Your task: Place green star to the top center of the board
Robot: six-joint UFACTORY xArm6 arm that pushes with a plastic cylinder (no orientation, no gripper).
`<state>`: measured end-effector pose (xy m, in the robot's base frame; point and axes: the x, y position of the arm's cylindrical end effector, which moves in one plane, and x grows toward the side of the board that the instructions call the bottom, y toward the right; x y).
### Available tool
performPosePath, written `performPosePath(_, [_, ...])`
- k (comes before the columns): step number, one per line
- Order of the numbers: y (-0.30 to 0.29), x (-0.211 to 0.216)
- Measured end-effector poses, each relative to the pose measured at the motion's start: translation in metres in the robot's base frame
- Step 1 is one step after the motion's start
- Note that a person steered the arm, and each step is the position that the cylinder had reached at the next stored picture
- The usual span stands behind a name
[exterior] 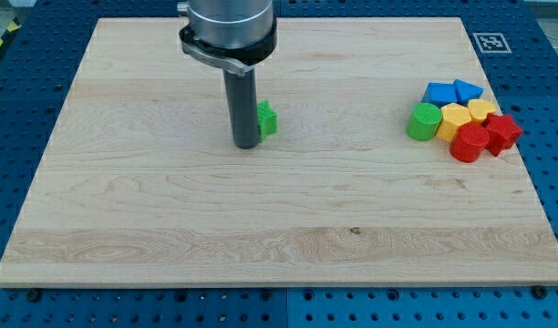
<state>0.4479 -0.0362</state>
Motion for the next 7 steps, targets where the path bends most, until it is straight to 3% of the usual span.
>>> performPosePath(3, [0.019, -0.06])
performPosePath(4, [0.048, -0.052])
performPosePath(6, [-0.014, -0.054])
performPosePath(7, [-0.03, -0.075])
